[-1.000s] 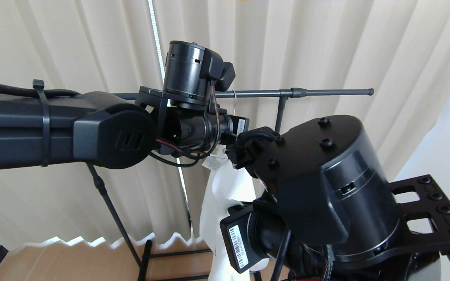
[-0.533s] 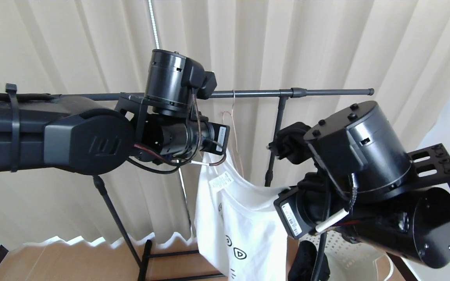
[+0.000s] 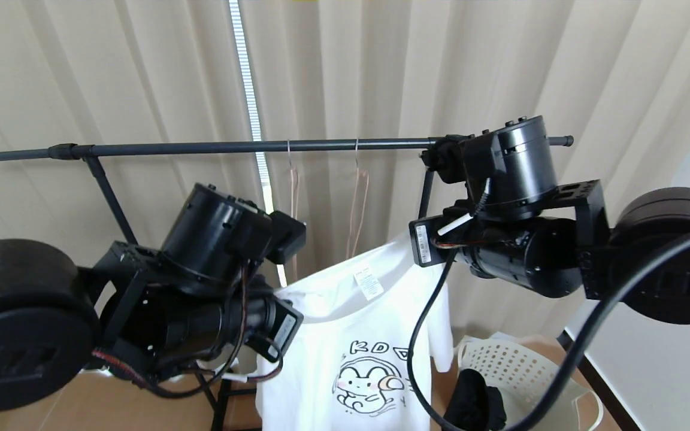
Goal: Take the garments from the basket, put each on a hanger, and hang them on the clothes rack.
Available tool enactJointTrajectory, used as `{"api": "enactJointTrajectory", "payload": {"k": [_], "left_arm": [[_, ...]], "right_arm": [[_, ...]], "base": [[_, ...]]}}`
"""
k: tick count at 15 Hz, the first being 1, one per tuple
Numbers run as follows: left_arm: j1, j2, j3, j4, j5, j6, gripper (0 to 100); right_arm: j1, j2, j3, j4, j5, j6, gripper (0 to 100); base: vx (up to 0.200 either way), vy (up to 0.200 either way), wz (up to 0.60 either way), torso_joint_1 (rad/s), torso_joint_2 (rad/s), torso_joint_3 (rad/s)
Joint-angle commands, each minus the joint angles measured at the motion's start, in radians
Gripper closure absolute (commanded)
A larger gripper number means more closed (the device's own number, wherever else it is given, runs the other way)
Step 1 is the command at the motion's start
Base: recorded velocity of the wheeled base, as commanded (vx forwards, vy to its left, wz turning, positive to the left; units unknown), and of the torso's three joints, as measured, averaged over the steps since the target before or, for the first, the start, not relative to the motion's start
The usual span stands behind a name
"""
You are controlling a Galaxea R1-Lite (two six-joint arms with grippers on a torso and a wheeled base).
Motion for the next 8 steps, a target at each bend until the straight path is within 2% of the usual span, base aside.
{"api": "enactJointTrajectory", "payload": {"k": [1, 4, 5, 8], "left_arm": [[-0.103, -0.014, 0.070, 0.003, 0.001, -0.049, 100], [-0.206, 0.058, 0.039, -0.004, -0.010, -0.163, 100], [-0.212, 0.064, 0.029, -0.005, -0.011, -0.198, 100], [-0.247, 0.102, -0.048, -0.010, -0.042, -0.380, 100]], "right_arm": [[0.001, 0.098, -0.063, -0.029, -0.001, 0.071, 100], [0.024, 0.145, -0.172, -0.030, -0.001, 0.204, 100], [0.030, 0.156, -0.186, -0.030, -0.001, 0.226, 100], [0.052, 0.210, -0.258, -0.030, -0.001, 0.324, 100]], "base": [[0.000, 0.000, 0.00, 0.000, 0.00, 0.000], [0.000, 0.000, 0.00, 0.000, 0.00, 0.000], [0.000, 0.000, 0.00, 0.000, 0.00, 0.000], [0.000, 0.000, 0.00, 0.000, 0.00, 0.000]]}}
